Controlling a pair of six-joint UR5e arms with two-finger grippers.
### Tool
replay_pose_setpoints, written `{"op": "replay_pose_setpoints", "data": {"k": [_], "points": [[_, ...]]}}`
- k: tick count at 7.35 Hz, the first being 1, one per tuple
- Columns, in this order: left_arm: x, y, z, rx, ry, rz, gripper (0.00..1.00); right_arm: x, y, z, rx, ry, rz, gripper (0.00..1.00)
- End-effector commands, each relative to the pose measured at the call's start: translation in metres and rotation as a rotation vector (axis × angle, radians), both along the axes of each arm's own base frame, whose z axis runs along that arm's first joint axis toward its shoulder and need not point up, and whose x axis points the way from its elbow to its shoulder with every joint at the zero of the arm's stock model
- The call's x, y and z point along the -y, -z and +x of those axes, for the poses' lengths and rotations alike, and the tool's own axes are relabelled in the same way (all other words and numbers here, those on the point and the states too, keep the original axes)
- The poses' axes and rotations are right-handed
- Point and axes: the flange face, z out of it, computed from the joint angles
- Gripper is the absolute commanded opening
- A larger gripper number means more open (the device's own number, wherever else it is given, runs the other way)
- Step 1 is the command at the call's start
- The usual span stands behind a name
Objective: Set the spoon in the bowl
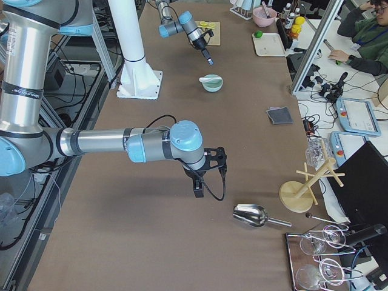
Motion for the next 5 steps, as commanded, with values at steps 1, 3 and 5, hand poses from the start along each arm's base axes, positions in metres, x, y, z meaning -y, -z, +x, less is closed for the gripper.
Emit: {"op": "replay_pose_setpoints", "data": {"k": [1,3,5], "points": [[0.001,-0.006,-0.006,0.008,-0.016,-0.006,0.98,0.000,-0.002,0.000,0.000,0.000,-0.004,1.00],[0.021,-0.022,-0.056,0.110,-0.117,-0.035,0.98,0.000,-0.003,0.000,0.000,0.000,-0.006,1.00],[0.042,-0.080,-0.171,0.316,-0.248,0.027,0.98,-0.001,-0.004,0.000,-0.001,0.001,-0.008,1.00]]}}
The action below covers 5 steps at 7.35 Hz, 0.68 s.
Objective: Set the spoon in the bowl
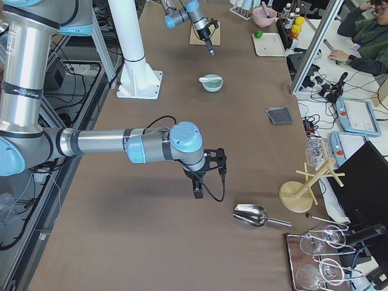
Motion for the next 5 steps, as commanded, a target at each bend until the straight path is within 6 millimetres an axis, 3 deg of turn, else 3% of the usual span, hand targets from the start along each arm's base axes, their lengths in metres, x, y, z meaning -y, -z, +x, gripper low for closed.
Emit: {"op": "replay_pose_setpoints", "data": {"k": [1,2,3,5], "points": [[0.032,-0.072,-0.152,0.173,-0.188,0.046,0.98,-0.001,-0.001,0.000,-0.001,0.000,-0.001,1.00],[0.045,-0.110,-0.229,0.214,-0.273,0.086,0.98,-0.001,-0.004,0.000,0.001,0.000,-0.007,1.00],[0.043,-0.150,-0.296,0.263,-0.326,0.128,0.98,-0.002,-0.005,0.000,0.001,0.001,-0.009,1.00],[0.053,-0.231,-0.412,0.301,-0.439,0.180,0.98,-0.006,-0.010,0.000,-0.007,0.007,0.006,1.00]]}}
